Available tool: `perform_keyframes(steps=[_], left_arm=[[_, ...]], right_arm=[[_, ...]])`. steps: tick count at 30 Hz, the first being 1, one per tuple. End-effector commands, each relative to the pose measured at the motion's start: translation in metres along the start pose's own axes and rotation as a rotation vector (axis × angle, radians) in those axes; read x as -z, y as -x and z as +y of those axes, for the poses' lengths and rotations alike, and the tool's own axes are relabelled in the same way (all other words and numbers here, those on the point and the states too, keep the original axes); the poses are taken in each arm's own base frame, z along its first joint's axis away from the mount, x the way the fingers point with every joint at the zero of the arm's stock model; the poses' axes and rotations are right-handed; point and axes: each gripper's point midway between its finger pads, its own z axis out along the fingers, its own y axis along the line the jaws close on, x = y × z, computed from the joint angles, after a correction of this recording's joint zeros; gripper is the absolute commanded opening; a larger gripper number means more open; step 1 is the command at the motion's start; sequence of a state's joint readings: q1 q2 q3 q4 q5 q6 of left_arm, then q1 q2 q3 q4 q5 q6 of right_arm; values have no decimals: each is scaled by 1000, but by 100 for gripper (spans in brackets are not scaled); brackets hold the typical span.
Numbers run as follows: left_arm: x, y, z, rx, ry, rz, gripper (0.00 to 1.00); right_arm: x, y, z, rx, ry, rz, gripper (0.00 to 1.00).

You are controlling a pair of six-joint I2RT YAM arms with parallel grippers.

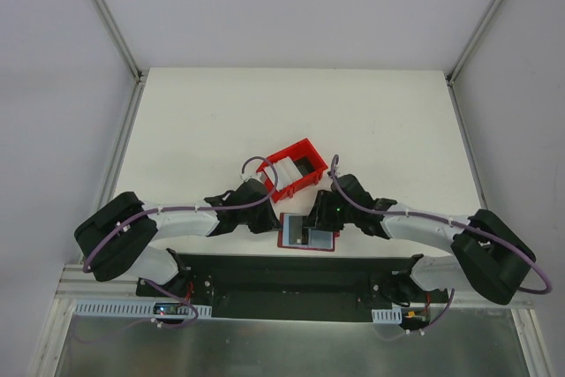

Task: Put the credit cards into the card holder
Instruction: Insert the credit card into the card holder.

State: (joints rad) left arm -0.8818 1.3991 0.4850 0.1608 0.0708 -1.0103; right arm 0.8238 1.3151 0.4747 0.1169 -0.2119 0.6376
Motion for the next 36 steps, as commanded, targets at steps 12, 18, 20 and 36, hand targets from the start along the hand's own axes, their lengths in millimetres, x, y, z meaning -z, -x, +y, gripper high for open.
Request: perform_keyframes(steps=[12, 18, 20, 36], left_arm=[[0, -18, 49, -6, 167, 51, 0], [1, -18, 48, -5, 162, 50, 0], [2, -18, 49, -6, 162, 51, 0], [21, -3, 62, 51, 175, -94, 0]], right_arm=[[-3, -11, 22, 22, 23, 98, 36], [-13, -16, 31, 34, 30, 134, 36], [-13, -14, 38, 47, 47, 131, 36], [64, 65, 57, 318, -75, -132, 53]])
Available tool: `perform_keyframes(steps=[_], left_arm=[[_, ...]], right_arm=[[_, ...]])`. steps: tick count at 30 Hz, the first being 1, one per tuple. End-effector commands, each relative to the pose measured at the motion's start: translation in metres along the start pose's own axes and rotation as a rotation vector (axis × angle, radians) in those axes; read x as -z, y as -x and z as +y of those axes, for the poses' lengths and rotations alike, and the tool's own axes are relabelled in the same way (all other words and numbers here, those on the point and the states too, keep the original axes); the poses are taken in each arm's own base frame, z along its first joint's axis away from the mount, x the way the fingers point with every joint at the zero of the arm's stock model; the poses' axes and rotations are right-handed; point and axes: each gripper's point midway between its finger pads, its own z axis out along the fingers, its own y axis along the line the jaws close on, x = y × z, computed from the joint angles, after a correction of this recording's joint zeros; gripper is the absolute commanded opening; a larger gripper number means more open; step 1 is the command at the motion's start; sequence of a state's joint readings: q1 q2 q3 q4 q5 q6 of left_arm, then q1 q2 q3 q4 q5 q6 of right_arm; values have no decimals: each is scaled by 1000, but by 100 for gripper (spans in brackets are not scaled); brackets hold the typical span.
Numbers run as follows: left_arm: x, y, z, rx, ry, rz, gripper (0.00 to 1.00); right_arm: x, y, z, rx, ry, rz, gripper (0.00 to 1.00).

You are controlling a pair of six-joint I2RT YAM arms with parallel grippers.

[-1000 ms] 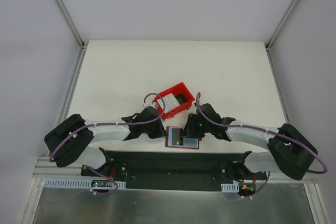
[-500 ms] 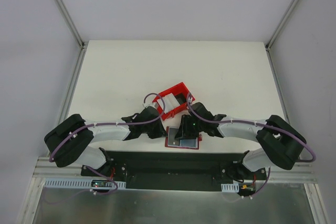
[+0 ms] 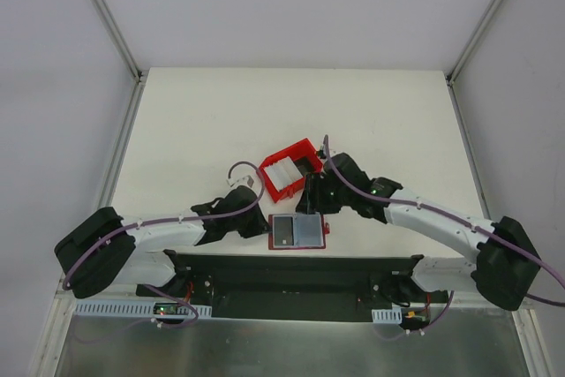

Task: Put the credit cards into the card holder
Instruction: Insert the credit card into the card holder, then move the card holder to the center of the board.

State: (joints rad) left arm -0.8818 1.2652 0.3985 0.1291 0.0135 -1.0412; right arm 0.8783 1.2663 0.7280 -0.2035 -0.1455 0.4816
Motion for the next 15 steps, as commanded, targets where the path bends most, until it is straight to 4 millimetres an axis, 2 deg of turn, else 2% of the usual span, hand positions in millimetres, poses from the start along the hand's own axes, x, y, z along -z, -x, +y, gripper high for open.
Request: perform_keyframes(steps=[1, 5, 8, 13, 15], left_arm=[[6, 3, 45, 23, 161, -58, 0], [10, 13, 51, 50, 177, -83, 0], [10, 18, 52, 55, 178, -86, 0], [10, 23, 56, 56, 186, -89, 0], [10, 26, 56, 58, 187, -93, 0]], right_arm=[[35, 56, 7, 142, -41, -139, 56], [36, 103, 15, 171, -32, -164, 64], [25, 125, 19, 218, -40, -118, 70], [-9, 147, 17, 242, -58, -37, 77], [-21, 151, 10, 234, -84, -14, 78]])
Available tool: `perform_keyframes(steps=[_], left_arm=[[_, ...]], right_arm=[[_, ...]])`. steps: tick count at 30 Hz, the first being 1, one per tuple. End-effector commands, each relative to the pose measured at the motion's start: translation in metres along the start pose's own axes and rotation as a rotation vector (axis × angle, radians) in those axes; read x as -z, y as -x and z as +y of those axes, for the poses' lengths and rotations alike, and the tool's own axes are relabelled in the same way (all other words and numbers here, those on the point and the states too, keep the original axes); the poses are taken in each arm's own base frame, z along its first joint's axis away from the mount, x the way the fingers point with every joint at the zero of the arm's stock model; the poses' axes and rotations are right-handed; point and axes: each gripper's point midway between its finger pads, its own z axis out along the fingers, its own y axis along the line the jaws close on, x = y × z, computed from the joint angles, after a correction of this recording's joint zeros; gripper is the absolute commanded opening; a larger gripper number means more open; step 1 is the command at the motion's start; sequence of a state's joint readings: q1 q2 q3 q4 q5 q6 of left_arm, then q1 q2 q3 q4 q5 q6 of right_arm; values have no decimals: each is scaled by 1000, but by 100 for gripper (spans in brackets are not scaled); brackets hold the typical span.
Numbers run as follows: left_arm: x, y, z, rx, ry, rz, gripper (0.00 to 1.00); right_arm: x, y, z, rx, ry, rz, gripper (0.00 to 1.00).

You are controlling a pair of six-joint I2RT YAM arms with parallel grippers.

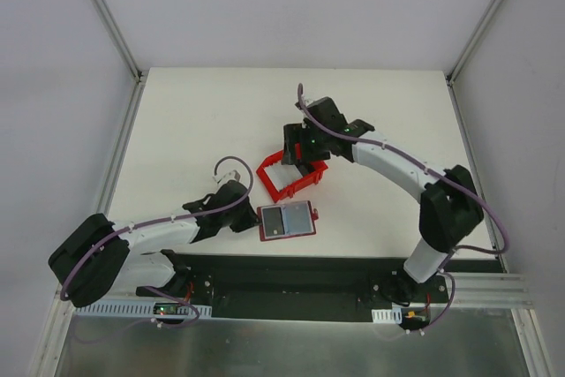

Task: Put the credit cards into the card holder
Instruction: Move the card holder to the center of the board, then pick up the credit card from the storage box.

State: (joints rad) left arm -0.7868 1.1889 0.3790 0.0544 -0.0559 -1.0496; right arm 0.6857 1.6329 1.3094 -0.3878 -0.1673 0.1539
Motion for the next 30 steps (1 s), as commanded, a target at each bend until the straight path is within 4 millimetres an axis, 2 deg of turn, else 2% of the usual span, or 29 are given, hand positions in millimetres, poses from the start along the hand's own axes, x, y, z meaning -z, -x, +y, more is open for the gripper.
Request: perform_keyframes(steps=[1, 7, 14, 17, 19, 25, 30], left_arm=[[-1, 1, 31, -25, 109, 4, 0], [-2, 10, 27, -20, 92, -7, 0], [-4, 6, 30, -29, 98, 19, 0], [-8, 11, 23, -31, 77, 12, 0], [-9, 13, 21, -28, 72, 14, 0], [-10, 17, 17, -29, 65, 14, 0], [-12, 17, 16, -33, 65, 23, 0]], right_arm=[[-19, -3, -9, 41, -10, 98, 78], [-52, -7, -13, 33, 9, 158, 80], [-72, -20, -13, 23, 49, 212, 84], [-79, -26, -13, 2, 71, 239, 84], [-79, -27, -10, -8, 90, 244, 84], [-69, -15, -5, -29, 119, 191, 81], [-60, -10, 1, -56, 177, 172, 72]])
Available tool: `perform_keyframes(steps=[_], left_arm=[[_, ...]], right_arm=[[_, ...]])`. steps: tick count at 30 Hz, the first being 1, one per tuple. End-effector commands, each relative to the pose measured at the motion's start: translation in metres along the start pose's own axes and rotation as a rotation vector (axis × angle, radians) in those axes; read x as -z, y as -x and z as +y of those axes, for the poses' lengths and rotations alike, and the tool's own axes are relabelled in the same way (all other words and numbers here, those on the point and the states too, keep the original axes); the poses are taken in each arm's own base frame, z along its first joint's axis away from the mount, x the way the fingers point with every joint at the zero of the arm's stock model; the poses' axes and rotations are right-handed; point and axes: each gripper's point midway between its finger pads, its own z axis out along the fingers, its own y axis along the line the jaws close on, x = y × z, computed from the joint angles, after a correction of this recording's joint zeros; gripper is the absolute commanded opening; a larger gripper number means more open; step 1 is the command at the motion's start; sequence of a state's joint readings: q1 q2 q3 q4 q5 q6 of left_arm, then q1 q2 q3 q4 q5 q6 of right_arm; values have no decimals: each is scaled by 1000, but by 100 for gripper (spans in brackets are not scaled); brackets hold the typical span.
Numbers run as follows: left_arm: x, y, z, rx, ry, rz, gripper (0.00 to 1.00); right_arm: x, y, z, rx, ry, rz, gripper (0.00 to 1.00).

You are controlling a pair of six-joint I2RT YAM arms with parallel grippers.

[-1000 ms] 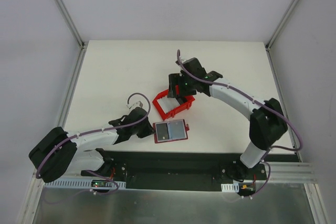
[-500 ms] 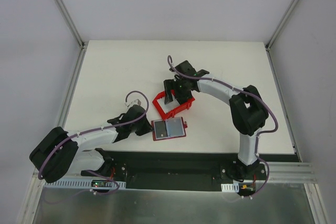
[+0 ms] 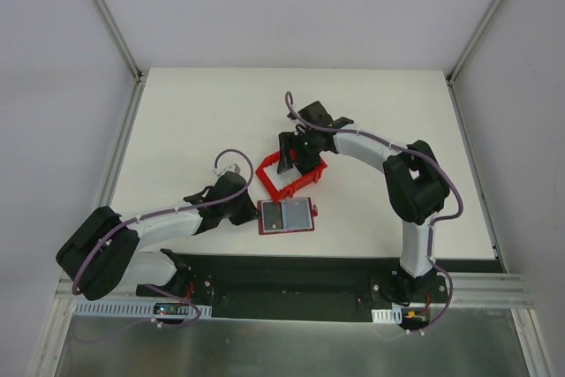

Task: Put the credit cards into the card holder
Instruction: Pick up the credit card from the storage box.

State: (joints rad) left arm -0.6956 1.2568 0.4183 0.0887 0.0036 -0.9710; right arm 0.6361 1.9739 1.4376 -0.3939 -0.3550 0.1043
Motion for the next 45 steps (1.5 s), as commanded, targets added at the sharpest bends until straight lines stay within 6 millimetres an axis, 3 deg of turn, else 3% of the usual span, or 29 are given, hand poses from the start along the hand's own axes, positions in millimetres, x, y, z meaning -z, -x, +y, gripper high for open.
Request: perform_keyframes(steps=[1, 16, 26, 30, 38, 41, 45], left_arm=[[-3, -2, 17, -26, 69, 21, 0], [-5, 0, 17, -27, 73, 24, 0], [-5, -3, 13, -28, 58, 46, 0], [-5, -3, 13, -28, 59, 47, 0], [-6, -5, 14, -29, 62, 62, 0], [-6, -5, 14, -27, 60, 63, 0], [-5, -5, 13, -33, 53, 59, 0]], right_arm=[[28, 17, 28, 5, 119, -76, 71], [34, 19, 24, -8, 124, -87, 60], [32, 21, 16, -37, 102, -96, 47], [31, 20, 15, -48, 101, -92, 31], [31, 20, 14, -62, 108, -95, 34], [32, 22, 0, -58, 30, -128, 21], [38, 34, -11, -63, -11, -169, 19]])
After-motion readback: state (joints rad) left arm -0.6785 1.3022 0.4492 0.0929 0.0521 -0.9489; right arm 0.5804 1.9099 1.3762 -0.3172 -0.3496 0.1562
